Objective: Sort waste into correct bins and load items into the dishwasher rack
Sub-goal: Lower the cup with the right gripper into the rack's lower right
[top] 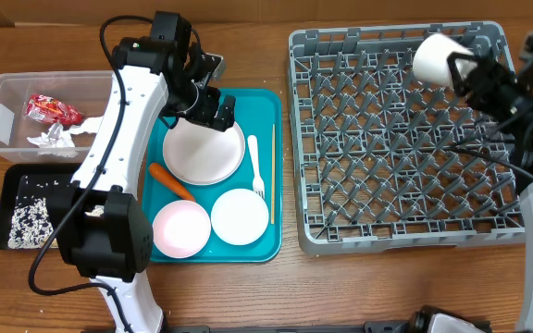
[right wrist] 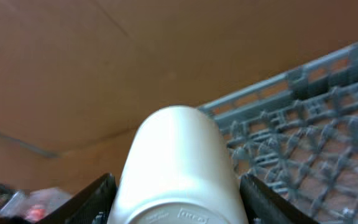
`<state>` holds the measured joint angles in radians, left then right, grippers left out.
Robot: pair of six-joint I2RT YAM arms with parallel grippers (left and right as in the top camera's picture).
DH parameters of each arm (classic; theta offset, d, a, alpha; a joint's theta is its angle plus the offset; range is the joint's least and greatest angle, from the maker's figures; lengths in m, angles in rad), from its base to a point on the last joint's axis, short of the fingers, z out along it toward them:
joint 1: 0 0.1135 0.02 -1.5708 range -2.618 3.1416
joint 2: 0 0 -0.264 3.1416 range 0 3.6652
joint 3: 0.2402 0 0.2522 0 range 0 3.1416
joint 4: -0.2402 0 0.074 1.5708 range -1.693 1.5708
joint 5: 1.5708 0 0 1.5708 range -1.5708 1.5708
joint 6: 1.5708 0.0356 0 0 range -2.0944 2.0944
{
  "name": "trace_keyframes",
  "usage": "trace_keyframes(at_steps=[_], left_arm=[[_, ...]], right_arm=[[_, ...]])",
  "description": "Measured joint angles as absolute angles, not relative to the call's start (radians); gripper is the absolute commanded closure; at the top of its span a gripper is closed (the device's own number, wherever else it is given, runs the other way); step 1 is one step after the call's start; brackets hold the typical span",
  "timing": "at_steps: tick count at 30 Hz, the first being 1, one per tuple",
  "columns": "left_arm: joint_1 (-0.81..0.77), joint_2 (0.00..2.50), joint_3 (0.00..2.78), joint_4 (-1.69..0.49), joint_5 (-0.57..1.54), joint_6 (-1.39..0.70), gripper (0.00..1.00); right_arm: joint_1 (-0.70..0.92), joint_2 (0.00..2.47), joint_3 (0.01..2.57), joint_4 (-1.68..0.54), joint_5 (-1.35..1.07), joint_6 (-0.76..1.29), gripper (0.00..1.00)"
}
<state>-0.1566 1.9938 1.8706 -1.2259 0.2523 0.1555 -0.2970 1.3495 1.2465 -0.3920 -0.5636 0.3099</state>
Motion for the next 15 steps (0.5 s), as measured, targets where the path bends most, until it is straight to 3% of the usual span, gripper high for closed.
trace_keyframes(at_steps=[11,15], left_arm=[[-0.157,1.994,1.871,-1.226,0.249,0.155,0.00],[-0.157,1.994,1.871,-1.226,0.249,0.156,0.00]], right_arm=[[-0.050,1.419,1.487,-0.771,-0.158,0.144,0.65],[-0.044,1.488,1.521,-0.947,-0.094,0.133,0.76]])
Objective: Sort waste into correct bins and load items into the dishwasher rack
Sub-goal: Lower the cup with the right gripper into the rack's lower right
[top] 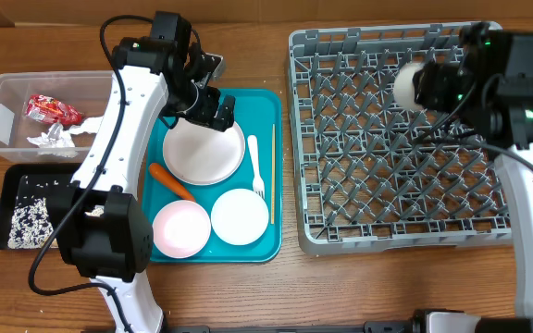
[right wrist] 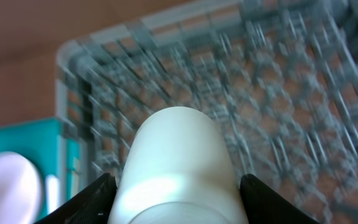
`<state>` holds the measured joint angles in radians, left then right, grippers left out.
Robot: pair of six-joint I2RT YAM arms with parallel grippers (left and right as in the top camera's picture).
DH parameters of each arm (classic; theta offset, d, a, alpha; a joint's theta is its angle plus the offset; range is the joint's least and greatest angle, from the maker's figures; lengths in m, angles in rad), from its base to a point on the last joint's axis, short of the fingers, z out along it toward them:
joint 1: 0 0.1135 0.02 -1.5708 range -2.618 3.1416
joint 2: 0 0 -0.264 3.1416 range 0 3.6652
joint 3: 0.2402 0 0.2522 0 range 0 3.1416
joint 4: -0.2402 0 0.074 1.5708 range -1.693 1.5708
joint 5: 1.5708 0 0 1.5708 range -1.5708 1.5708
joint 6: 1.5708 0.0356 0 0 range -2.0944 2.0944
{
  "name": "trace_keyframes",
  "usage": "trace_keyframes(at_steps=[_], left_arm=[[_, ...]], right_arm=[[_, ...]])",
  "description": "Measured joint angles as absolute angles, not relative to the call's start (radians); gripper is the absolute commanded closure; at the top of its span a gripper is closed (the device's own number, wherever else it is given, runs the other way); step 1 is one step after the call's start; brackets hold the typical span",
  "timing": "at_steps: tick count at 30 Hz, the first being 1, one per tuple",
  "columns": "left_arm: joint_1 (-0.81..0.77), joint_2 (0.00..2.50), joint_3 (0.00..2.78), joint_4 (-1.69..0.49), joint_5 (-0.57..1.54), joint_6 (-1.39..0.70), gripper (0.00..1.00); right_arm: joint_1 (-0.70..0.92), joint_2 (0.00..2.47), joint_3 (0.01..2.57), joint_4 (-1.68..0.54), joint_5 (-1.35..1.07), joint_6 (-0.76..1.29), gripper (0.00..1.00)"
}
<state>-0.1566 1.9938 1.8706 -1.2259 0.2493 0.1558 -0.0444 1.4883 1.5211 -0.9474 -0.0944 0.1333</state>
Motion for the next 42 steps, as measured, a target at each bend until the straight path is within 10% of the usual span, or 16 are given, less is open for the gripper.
trace_keyframes(at_steps=[13,42], left_arm=[[-0.157,1.994,1.871,-1.226,0.249,0.155,0.00],[-0.157,1.994,1.871,-1.226,0.249,0.156,0.00]], right_arm=[[-0.045,1.507,1.580,-1.291,-0.036,0.130,0.96],[-0.100,1.507,1.561,-1.566,0.020,0.266,0.96]])
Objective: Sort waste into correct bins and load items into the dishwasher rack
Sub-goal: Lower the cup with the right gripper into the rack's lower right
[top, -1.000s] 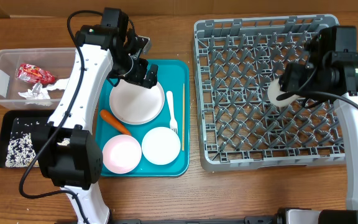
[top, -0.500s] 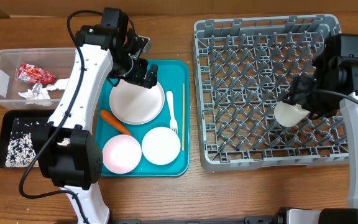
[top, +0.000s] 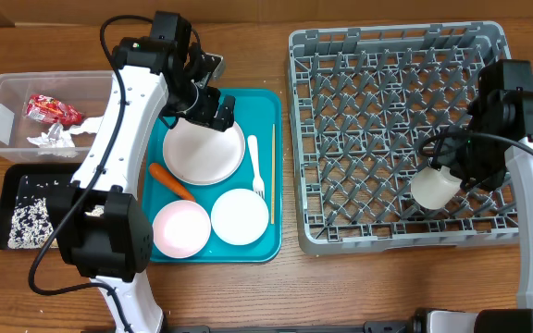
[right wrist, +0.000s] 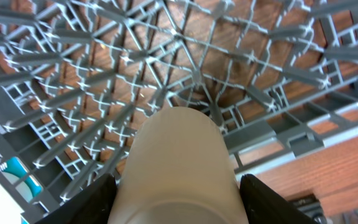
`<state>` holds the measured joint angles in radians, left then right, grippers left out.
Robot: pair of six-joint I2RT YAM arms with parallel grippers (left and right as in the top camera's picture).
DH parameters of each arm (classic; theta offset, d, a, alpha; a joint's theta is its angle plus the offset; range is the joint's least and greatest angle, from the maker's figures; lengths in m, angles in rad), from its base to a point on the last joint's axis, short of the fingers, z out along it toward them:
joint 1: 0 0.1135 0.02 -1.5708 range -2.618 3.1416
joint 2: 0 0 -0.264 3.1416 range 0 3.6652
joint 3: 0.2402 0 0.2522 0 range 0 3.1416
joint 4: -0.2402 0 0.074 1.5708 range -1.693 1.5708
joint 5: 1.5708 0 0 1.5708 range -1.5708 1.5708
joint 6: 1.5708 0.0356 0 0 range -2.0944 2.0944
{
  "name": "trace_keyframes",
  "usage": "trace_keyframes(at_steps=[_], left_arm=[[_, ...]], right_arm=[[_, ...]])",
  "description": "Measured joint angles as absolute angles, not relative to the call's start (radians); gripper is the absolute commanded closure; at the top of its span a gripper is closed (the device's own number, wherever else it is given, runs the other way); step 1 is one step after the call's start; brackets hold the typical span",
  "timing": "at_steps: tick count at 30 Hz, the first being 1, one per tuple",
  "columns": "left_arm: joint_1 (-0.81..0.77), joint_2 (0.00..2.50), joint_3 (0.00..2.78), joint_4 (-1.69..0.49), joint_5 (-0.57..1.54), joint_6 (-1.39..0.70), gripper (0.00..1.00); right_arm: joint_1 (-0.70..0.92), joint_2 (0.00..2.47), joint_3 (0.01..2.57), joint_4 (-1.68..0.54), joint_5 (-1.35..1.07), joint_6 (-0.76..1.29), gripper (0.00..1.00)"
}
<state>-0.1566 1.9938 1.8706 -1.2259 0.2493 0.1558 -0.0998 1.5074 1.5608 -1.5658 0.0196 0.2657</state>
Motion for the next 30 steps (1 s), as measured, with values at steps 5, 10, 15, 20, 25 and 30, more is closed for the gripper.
trace_keyframes(at_steps=[5,10,15,20,25,30], left_arm=[[-0.157,1.994,1.871,-1.226,0.249,0.155,0.00],[-0.157,1.994,1.871,-1.226,0.249,0.155,0.00],[-0.157,1.994,1.871,-1.226,0.249,0.156,0.00],[-0.157,1.994,1.871,-1.226,0.249,0.156,0.00],[-0.157,1.994,1.871,-1.226,0.249,0.156,0.00],[-0.157,1.994,1.871,-1.226,0.249,0.155,0.00]], right_arm=[[-0.104,1.506,1.518,-1.570,0.031,0.277,0.96],[-0.104,1.501,1.433,-1.536,0.033,0.281,0.96],[-0.104,1.501,1.406,-1.529,0.032,0.284,0.96],[-0.104,1.501,1.394,-1.507,0.032,0.284,0.96],[-0.104,1.499,1.344,-1.460,0.031,0.284,0.96],[-0.104,1.481,1.309,-1.408,0.036,0.284,0.96]])
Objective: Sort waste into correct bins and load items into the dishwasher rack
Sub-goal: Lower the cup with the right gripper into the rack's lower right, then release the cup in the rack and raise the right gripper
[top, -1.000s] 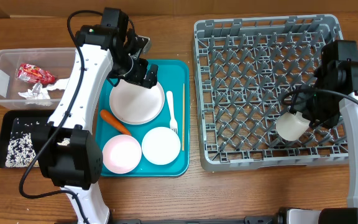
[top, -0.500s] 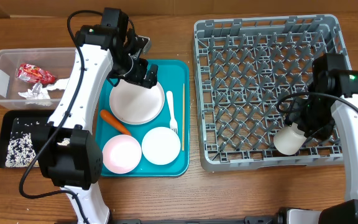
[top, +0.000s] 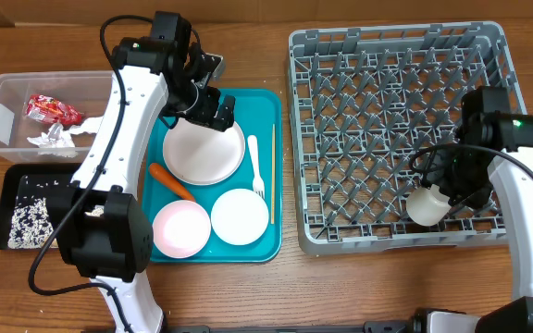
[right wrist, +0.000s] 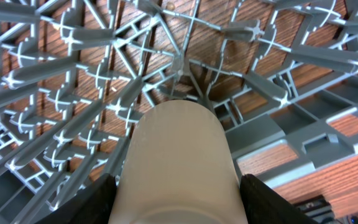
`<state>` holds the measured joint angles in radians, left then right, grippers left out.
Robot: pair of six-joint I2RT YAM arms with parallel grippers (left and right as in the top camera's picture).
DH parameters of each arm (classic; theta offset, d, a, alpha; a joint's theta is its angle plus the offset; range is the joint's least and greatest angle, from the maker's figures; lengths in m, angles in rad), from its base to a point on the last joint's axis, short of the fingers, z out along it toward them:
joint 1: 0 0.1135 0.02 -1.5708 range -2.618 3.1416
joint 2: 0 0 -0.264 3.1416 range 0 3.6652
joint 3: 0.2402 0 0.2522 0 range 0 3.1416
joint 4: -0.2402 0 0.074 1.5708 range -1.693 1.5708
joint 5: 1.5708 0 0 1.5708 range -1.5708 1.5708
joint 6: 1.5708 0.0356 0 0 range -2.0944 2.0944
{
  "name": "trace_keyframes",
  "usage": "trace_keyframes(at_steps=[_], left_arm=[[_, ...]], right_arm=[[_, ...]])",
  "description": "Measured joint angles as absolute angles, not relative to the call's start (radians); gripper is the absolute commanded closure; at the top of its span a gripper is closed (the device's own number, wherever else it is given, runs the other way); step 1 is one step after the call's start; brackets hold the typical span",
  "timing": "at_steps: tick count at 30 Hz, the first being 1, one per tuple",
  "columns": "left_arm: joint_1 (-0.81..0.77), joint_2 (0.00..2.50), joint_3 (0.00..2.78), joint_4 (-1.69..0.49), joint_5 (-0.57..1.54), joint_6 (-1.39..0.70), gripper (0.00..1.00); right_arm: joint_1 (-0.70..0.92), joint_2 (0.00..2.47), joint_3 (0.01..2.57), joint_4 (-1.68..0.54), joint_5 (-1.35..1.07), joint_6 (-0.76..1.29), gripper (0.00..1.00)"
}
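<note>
My right gripper (top: 436,199) is shut on a white cup (top: 427,205), held low over the near right part of the grey dishwasher rack (top: 340,139). In the right wrist view the cup (right wrist: 178,155) fills the space between the black fingers (right wrist: 92,202), its far end close above the rack's pegs (right wrist: 191,68). My left gripper (top: 213,111) sits at the far rim of the large white plate (top: 202,153) on the teal tray (top: 265,242); its jaws cannot be made out.
The tray also holds a carrot (top: 171,182), a pink bowl (top: 180,228), a small white dish (top: 240,216), a white fork (top: 256,166) and a chopstick (top: 272,176). A clear bin (top: 7,102) with wrappers and a black bin (top: 28,208) stand at the left.
The right gripper has carried the cup a little nearer to the rack's front edge and lower, so the pegs look bigger in the wrist view. The left arm has not moved.
The right gripper held the cup over the rack's far right corner, then a little further left above the far rows. Later it was above the near right part of the rack, and now it hangs lower there. The left gripper stayed at the plate's rim throughout.
</note>
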<state>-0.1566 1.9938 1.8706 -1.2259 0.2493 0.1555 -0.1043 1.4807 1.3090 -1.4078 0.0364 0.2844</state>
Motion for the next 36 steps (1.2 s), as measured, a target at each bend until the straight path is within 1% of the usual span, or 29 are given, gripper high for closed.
trace_keyframes(at_steps=[11,21,33,34,36], left_arm=[[-0.157,1.994,1.871,-1.226,0.249,0.155,0.00],[-0.157,1.994,1.871,-1.226,0.249,0.155,0.00],[-0.157,1.994,1.871,-1.226,0.249,0.155,0.00],[-0.157,1.994,1.871,-1.226,0.249,0.155,0.00],[-0.157,1.994,1.871,-1.226,0.249,0.156,0.00]], right_arm=[[-0.104,1.481,1.290,-1.397,0.035,0.284,0.96],[-0.105,1.481,1.203,-1.324,0.012,0.284,0.96],[-0.105,1.481,1.201,-1.320,-0.011,0.284,0.96],[-0.105,1.481,1.201,-1.321,-0.011,0.284,0.90],[-0.105,1.481,1.201,-1.322,-0.011,0.284,0.77]])
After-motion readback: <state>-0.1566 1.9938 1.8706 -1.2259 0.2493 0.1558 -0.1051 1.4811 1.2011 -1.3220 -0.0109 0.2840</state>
